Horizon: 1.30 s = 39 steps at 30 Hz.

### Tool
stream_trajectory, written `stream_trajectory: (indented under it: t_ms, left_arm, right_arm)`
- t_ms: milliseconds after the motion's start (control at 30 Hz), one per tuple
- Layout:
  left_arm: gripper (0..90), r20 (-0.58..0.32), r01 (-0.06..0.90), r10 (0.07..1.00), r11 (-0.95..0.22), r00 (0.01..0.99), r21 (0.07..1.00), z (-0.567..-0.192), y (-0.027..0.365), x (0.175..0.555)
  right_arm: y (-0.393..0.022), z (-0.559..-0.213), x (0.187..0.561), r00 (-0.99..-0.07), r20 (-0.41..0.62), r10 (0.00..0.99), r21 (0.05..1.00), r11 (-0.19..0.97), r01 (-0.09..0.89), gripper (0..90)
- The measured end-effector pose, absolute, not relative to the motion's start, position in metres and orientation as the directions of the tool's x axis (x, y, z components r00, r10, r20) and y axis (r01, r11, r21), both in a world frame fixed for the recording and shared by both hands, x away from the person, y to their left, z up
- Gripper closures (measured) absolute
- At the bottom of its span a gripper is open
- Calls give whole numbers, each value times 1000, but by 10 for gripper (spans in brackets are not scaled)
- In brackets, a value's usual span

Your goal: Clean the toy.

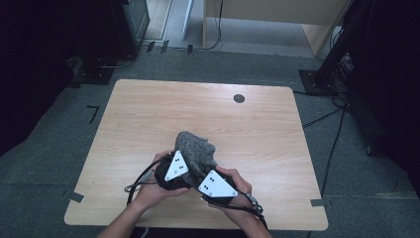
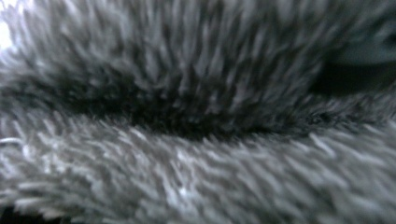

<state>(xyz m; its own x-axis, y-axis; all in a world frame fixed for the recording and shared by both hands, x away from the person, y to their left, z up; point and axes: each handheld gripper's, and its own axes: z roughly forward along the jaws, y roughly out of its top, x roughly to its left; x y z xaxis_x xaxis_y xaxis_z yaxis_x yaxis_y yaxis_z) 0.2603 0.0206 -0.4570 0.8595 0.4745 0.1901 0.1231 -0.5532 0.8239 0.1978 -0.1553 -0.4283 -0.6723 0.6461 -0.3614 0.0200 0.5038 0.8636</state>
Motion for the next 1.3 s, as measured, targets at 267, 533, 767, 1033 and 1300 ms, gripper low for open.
stream_trajectory:
  t_ms: [267, 533, 767, 1033, 1300]
  left_arm:
    - [342, 188, 108, 468, -536, 863, 837, -456, 20, 259]
    - [342, 186, 109, 481, -521, 857, 846, -456, 20, 260]
    - [342, 146, 144, 496, -501, 856, 854, -456, 17, 264]
    - [342, 147, 154, 505, -506, 851, 849, -461, 20, 268]
    - [342, 162, 118, 488, -494, 857, 862, -453, 26, 264]
  right_arm:
    - [-171, -423, 202, -654, -266, 708, 906, 415, 80, 800]
    - [-174, -420, 205, -592, -220, 775, 925, 359, 125, 813]
    - [-156, -424, 200, -664, -222, 713, 906, 403, 129, 812]
    - [-166, -425, 216, -643, -167, 747, 916, 358, 179, 810]
    - [-162, -420, 212, -650, -218, 728, 911, 391, 132, 810]
